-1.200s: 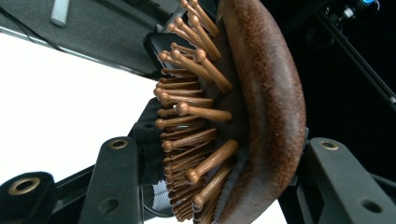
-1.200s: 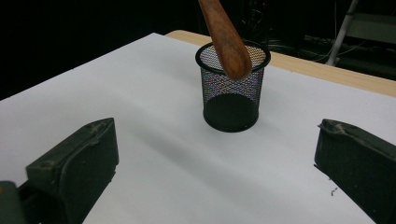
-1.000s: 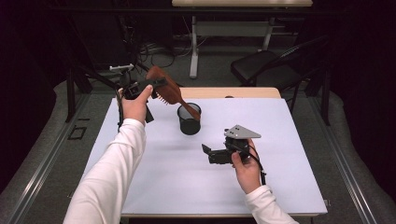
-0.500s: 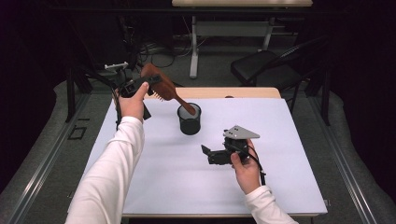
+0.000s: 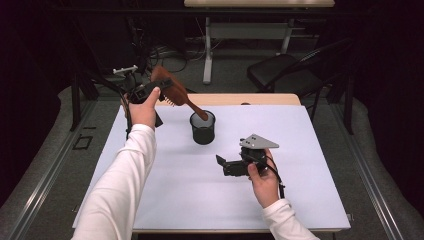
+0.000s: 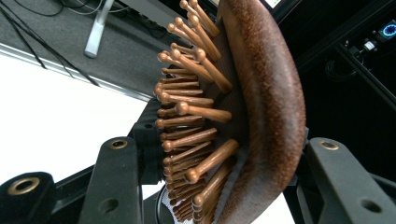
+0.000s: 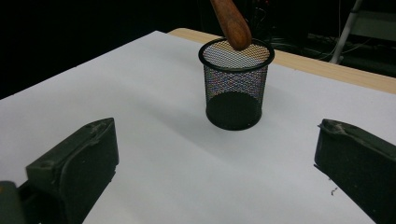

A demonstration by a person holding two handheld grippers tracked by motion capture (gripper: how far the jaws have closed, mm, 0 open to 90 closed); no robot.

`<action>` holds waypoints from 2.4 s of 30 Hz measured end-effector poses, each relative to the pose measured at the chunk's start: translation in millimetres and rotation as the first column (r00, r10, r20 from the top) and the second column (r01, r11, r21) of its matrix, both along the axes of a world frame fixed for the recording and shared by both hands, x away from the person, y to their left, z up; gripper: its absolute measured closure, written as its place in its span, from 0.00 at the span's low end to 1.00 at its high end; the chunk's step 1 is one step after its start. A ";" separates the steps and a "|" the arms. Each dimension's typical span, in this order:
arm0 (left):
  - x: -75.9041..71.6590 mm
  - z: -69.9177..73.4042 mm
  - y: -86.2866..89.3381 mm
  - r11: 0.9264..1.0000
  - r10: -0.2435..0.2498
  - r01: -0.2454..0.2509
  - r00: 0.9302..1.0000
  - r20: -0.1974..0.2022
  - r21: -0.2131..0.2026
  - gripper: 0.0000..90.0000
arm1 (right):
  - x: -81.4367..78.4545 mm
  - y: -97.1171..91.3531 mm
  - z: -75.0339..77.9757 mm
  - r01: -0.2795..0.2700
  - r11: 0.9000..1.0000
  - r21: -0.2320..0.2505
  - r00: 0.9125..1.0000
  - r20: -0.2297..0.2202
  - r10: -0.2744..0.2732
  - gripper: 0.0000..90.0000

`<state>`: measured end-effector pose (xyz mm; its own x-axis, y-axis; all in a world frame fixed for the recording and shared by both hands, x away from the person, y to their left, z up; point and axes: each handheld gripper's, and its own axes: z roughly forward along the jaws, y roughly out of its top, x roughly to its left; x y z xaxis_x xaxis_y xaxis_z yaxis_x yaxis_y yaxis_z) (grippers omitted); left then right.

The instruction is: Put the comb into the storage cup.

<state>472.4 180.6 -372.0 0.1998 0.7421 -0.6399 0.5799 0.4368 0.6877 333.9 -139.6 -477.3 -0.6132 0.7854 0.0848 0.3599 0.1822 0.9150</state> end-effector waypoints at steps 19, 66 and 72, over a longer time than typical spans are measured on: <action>1.3 -1.4 -4.5 1.000 0.011 -0.011 1.000 0.010 0.022 0.55 | 0.1 -0.1 -0.4 -0.002 1.000 0.002 1.000 -0.003 0.002 0.00; 9.7 -23.3 -35.5 0.991 -0.014 0.015 1.000 -0.010 0.130 0.55 | 1.2 -4.4 0.8 0.000 1.000 0.020 1.000 -0.008 0.000 0.00; 10.0 -27.3 -39.4 0.991 -0.014 0.016 1.000 -0.012 0.131 0.55 | 1.2 -4.6 0.9 -0.001 1.000 0.023 1.000 -0.009 0.001 0.00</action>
